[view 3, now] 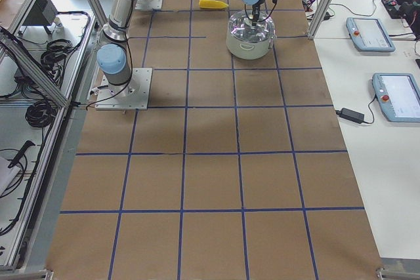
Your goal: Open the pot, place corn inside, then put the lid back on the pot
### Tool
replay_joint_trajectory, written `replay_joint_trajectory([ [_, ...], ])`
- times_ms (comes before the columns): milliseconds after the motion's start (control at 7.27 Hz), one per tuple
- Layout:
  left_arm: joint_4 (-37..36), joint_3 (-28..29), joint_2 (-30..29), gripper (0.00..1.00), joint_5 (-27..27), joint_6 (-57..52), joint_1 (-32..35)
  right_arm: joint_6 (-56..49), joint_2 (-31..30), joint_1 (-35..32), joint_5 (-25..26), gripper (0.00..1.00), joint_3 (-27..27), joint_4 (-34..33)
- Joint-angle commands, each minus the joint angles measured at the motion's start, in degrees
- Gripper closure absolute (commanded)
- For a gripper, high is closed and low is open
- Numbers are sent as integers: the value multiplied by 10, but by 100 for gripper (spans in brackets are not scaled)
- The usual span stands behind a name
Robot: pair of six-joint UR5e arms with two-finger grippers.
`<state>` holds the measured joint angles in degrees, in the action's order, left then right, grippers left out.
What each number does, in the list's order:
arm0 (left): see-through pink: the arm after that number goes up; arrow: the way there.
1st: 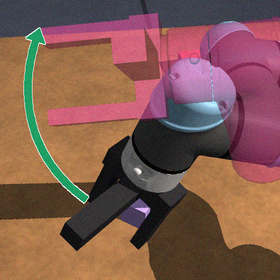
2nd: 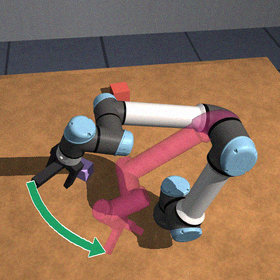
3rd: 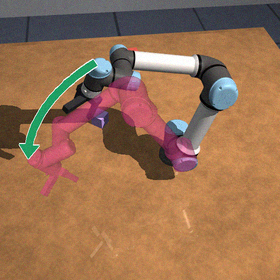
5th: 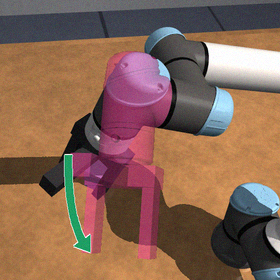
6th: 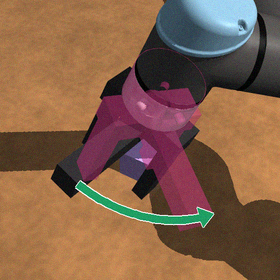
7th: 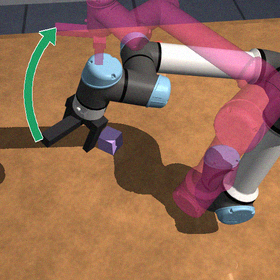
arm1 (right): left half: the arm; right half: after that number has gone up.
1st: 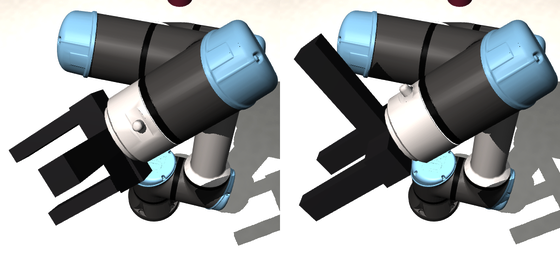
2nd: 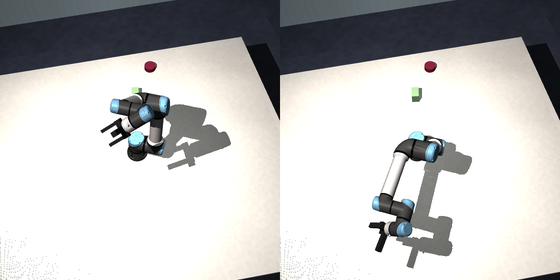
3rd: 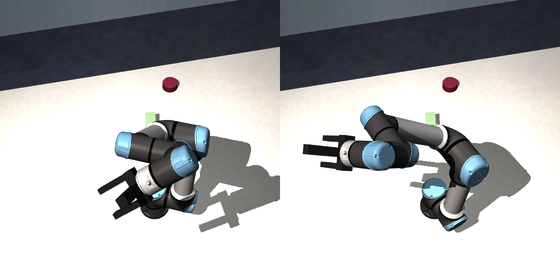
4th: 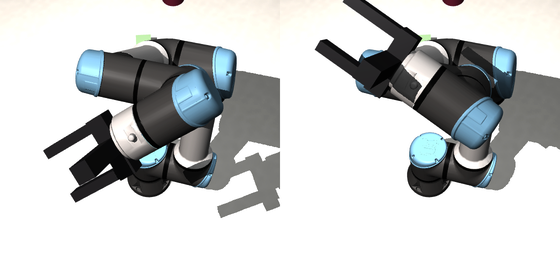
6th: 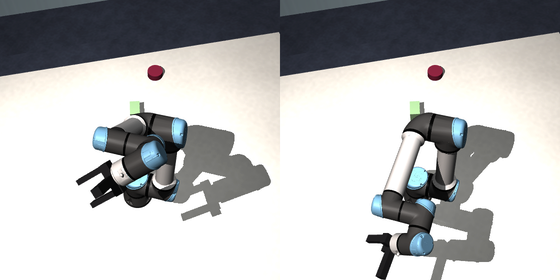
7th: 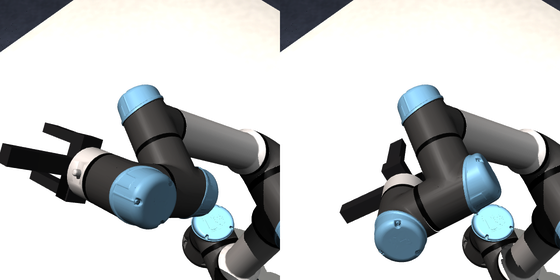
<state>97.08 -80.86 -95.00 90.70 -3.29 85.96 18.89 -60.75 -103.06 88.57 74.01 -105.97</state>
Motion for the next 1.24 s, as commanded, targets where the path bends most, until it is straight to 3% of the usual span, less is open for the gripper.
replay_joint_trajectory([
  [0, 0, 0, 0, 0, 0, -1, 0, 0, 0, -1, 1, 56, -15, 26],
  [688, 3, -5, 4, 0, -3, -10, -5, -1, -1, 3, 1, 62, -22, 59],
  [1101, 2, -72, 25, 0, -7, -76, -6, -7, 5, 10, 2, 62, -68, 109],
])
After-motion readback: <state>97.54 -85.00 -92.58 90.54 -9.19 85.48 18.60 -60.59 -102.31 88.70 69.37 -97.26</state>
